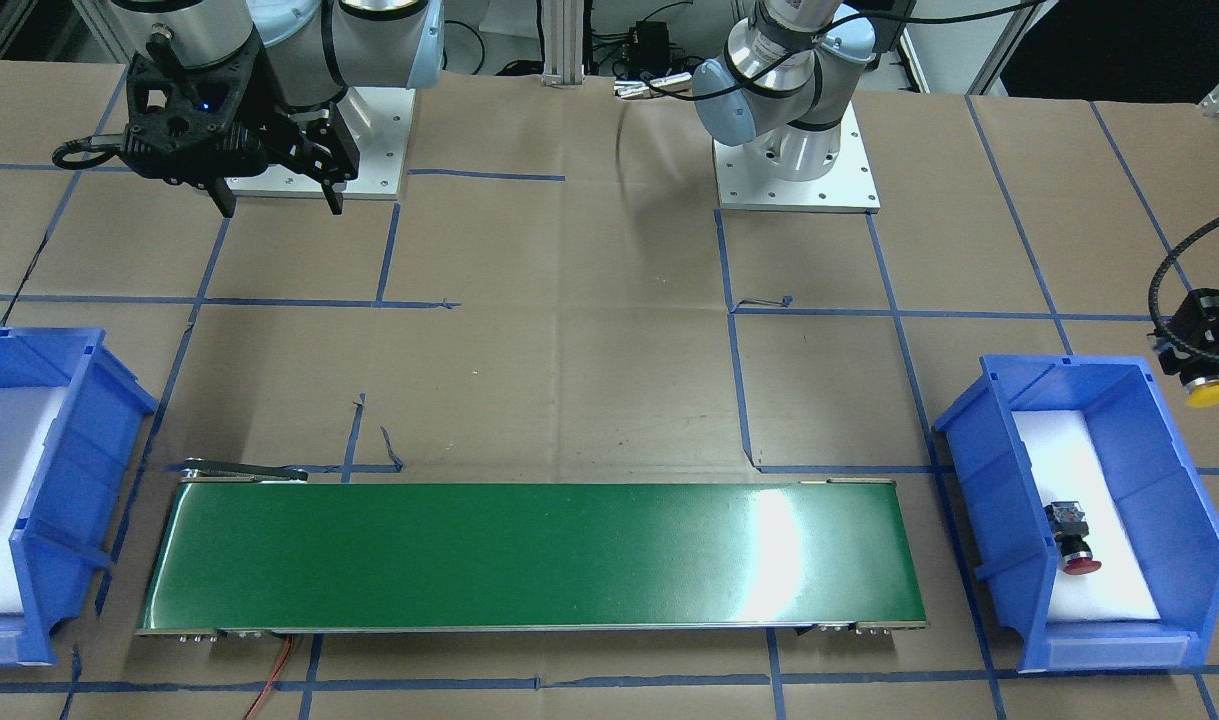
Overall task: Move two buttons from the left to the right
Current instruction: 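Carry the yellow button with the left gripper onto the conveyor belt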
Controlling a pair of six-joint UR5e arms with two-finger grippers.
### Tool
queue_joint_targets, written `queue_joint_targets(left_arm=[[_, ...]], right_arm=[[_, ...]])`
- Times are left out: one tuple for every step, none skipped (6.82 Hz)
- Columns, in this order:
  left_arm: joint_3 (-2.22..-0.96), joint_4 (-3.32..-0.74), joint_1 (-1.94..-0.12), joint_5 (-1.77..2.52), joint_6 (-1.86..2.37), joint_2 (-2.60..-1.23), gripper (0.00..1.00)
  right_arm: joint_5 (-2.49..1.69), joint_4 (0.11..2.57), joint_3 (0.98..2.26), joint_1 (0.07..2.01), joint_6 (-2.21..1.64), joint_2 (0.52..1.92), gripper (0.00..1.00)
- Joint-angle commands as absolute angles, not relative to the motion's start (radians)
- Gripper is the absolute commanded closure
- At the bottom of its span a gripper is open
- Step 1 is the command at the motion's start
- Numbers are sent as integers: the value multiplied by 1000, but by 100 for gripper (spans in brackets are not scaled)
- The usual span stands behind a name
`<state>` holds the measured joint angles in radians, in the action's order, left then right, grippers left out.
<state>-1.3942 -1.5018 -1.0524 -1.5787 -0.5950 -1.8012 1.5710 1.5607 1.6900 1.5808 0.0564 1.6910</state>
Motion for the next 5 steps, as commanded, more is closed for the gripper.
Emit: queue_joint_targets(left_arm=[[-1368,-1463,-1246,-1578,-436,-1836,100],[-1355,-1462,-1335,-1583,-331,-1859,100],[-1350,-1457,-1406,-1583,-249,-1890,100],[-1357,-1416,-1454,-1583,-194,-1917,100],[-1374,-1389,-1471,-1583,-198,-1939,100]], right_arm=[[1571,1562,1690,1582,57,1690,0],[1571,1562,1690,1582,55,1690,0],[1569,1562,1690,1582,57,1690,0],[1569,1562,1690,1582,55,1690,0],[1569,1562,1690,1582,57,1690,0]])
